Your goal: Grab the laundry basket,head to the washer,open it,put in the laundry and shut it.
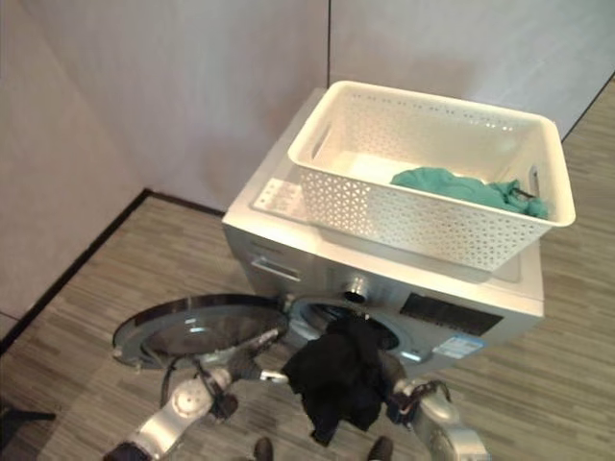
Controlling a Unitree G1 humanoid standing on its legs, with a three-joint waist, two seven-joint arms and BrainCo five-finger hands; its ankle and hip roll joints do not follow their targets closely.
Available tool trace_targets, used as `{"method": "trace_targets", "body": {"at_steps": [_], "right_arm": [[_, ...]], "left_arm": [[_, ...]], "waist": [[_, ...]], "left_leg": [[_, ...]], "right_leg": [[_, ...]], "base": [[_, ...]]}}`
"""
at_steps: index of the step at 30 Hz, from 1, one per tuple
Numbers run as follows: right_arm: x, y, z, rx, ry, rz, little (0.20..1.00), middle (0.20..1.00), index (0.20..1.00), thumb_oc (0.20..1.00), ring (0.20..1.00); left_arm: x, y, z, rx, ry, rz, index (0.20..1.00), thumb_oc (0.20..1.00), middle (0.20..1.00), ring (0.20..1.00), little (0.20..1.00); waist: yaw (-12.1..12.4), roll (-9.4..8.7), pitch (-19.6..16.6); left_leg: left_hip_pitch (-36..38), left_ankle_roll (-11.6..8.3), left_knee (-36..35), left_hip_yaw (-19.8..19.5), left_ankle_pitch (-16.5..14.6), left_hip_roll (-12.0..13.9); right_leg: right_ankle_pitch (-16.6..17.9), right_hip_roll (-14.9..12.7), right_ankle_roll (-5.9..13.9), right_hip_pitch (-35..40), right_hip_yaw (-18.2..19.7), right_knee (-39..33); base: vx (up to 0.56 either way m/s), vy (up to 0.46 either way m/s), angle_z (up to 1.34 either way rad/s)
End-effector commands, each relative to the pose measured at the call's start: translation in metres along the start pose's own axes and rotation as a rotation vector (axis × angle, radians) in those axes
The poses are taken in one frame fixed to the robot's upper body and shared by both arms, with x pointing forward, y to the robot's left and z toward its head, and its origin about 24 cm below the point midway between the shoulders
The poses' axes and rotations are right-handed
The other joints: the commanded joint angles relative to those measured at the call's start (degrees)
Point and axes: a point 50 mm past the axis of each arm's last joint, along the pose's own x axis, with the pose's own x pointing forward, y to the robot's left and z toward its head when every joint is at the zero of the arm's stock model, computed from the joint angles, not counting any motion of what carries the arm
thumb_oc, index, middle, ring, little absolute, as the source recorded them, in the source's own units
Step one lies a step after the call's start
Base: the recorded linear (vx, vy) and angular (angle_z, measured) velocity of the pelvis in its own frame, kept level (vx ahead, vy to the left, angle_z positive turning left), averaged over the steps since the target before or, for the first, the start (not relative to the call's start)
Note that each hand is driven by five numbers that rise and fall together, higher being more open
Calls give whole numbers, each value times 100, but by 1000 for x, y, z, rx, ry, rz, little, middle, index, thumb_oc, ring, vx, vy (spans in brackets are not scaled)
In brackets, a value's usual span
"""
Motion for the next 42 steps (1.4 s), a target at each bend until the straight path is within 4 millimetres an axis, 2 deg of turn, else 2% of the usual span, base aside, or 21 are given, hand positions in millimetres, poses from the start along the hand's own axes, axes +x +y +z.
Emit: {"method": "trace_targets", "body": {"at_steps": [1, 3, 8, 19, 25, 27, 31, 33, 35, 36, 37, 38, 39, 41, 42], "right_arm": [[21, 21, 49, 13, -255, 82, 200, 200, 200, 200, 200], [31, 30, 68, 17, -329, 108, 200, 200, 200, 200, 200], [37, 38, 78, 35, -372, 125, 200, 200, 200, 200, 200], [41, 42, 76, 47, -367, 140, 200, 200, 200, 200, 200], [48, 52, 80, 118, -411, 146, 200, 200, 200, 200, 200], [54, 62, 78, 144, -405, 175, 200, 200, 200, 200, 200], [58, 71, 75, 159, -390, 205, 200, 200, 200, 200, 200], [66, 85, 72, 210, -373, 245, 200, 200, 200, 200, 200], [73, 99, 67, 222, -341, 284, 200, 200, 200, 200, 200], [73, 100, 67, 221, -341, 285, 200, 200, 200, 200, 200], [77, 113, 62, 216, -300, 339, 200, 200, 200, 200, 200], [78, 113, 62, 216, -300, 339, 200, 200, 200, 200, 200], [81, 125, 56, 237, -260, 387, 200, 200, 200, 200, 200], [83, 137, 50, 268, -227, 429, 200, 200, 200, 200, 200], [83, 137, 50, 269, -227, 430, 200, 200, 200, 200, 200]], "left_arm": [[18, 2, 34, 40, -147, -26, 1000, 1000, 1000, 1000, 1000], [28, -5, 50, 75, -205, -74, 1000, 1000, 1000, 1000, 1000], [29, -17, 57, 99, -236, -161, 1000, 1000, 1000, 1000, 1000], [29, -37, 63, 103, -261, -325, 1000, 1000, 1000, 1000, 1000], [44, -59, 74, 171, -283, -370, 1000, 1000, 1000, 1000, 1000], [55, -70, 82, 218, -294, -386, 1000, 1000, 1000, 1000, 1000], [64, -82, 89, 283, -308, -398, 1000, 1000, 1000, 1000, 1000], [74, -88, 96, 306, -307, -367, 1000, 1000, 1000, 1000, 1000], [80, -89, 101, 306, -307, -341, 1000, 1000, 1000, 1000, 1000], [81, -88, 102, 306, -307, -340, 1000, 1000, 1000, 1000, 1000], [85, -88, 107, 315, -311, -326, 1000, 1000, 1000, 1000, 1000], [85, -88, 107, 315, -311, -325, 1000, 1000, 1000, 1000, 1000], [88, -88, 110, 319, -312, -317, 1000, 1000, 1000, 1000, 1000], [89, -85, 111, 315, -310, -295, 1000, 1000, 1000, 1000, 1000], [89, -85, 111, 315, -310, -294, 1000, 1000, 1000, 1000, 1000]], "waist": [[78, -157, 165], [81, -150, 319], [89, -145, 420], [21, -162, 517], [-39, -169, 593], [-98, -194, 617], [-155, -205, 635], [-196, -213, 654], [-202, -217, 674], [-207, -216, 678], [-209, -215, 708], [-209, -214, 709], [-205, -210, 720], [-193, -211, 730], [-195, -213, 731]], "left_leg": [[-350, 197, -26, 316, -150, -137], [-462, 199, 22, 308, -130, -126], [-548, 194, 65, 329, -121, -105], [-705, 188, 154, 310, -132, -109], [-776, 195, 158, 293, -108, -130], [-793, 190, 127, 290, -80, -124], [-785, 183, 88, 304, -65, -115], [-789, 172, 77, 323, -43, -92], [-785, 164, 60, 337, -16, -74], [-785, 163, 58, 338, -15, -73], [-789, 147, 45, 362, 10, -50], [-788, 147, 45, 362, 10, -50], [-781, 135, 38, 391, 25, -28], [-763, 128, 39, 419, 30, -5], [-761, 127, 39, 421, 30, -5]], "right_leg": [[-581, -194, 201, 25, 474, 294], [-569, -200, 188, -78, 498, 330], [-563, -195, 171, -181, 524, 354], [-561, -200, 153, -328, 535, 404], [-562, -202, 136, -409, 537, 437], [-561, -184, 122, -453, 556, 449], [-551, -169, 114, -477, 576, 432], [-549, -143, 94, -512, 593, 431], [-553, -117, 77, -542, 607, 441], [-554, -116, 76, -544, 608, 442], [-556, -103, 66, -559, 612, 451], [-556, -103, 66, -559, 612, 451], [-551, -91, 62, -571, 605, 449], [-549, -77, 55, -579, 610, 457], [-549, -76, 55, -579, 612, 457]], "base": [[-106, -16, 0], [-80, -6, 0], [-18, 2, 1], [-7, 1, 1], [-19, 1, 2], [-35, -6, 6], [0, 0, 0], [0, 0, 0], [0, 0, 0], [-34, -18, -2], [0, 0, 0], [-39, -14, -3], [0, 0, 0], [0, 0, 0], [0, 0, 0]]}}
